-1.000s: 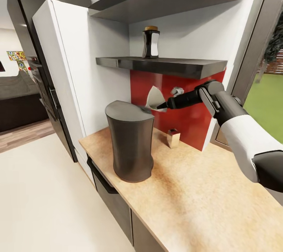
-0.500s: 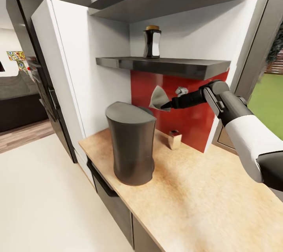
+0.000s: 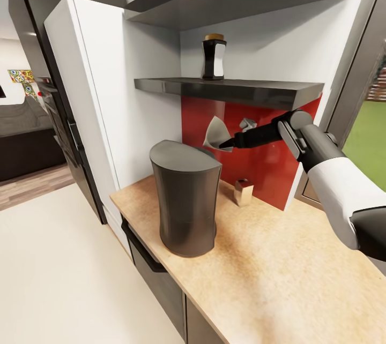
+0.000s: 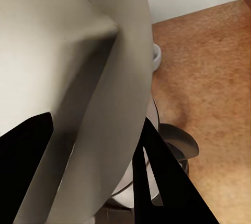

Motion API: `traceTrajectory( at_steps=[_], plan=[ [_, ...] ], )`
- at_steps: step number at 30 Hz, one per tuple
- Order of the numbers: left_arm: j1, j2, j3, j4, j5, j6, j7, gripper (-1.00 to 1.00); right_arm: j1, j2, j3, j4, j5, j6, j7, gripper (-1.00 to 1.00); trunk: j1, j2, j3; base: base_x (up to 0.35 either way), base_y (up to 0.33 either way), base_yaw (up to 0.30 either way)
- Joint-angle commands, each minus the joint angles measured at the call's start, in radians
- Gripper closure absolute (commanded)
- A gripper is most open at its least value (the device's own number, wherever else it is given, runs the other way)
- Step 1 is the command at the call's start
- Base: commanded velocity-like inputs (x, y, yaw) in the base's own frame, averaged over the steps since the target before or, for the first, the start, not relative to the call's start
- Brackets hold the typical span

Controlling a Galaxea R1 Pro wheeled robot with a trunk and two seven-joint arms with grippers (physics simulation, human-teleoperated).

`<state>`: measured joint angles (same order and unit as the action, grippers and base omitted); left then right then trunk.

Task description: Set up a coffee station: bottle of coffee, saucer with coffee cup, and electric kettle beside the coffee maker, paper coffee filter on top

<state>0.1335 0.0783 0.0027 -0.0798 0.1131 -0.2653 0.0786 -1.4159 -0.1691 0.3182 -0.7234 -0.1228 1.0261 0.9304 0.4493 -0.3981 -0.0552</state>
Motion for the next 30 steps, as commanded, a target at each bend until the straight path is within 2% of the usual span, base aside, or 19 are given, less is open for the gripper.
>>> traceTrajectory(
  at_steps=[1, 17, 30],
  plan=[
    [0.0, 0.0, -0.001, -0.001, 0.008, -0.002, 0.0, -1.0, -0.003, 0.0, 0.007, -0.001, 0.002, 0.009, -0.006, 1.0, 0.001, -0.002, -0.002, 0.001, 0.001, 0.0],
    [0.0, -0.002, -0.001, -0.001, 0.008, -0.002, 0.0, -1.0, -0.003, 0.0, 0.01, -0.013, 0.0, 0.009, -0.004, 1.0, 0.001, -0.002, -0.002, 0.0, 0.0, 0.0],
    [0.0, -0.001, -0.001, -0.001, 0.008, -0.002, 0.0, -1.0, -0.003, 0.0, 0.01, -0.013, 0.002, 0.01, -0.004, 1.0, 0.001, -0.002, 0.003, 0.0, 0.0, 0.059]
  ],
)
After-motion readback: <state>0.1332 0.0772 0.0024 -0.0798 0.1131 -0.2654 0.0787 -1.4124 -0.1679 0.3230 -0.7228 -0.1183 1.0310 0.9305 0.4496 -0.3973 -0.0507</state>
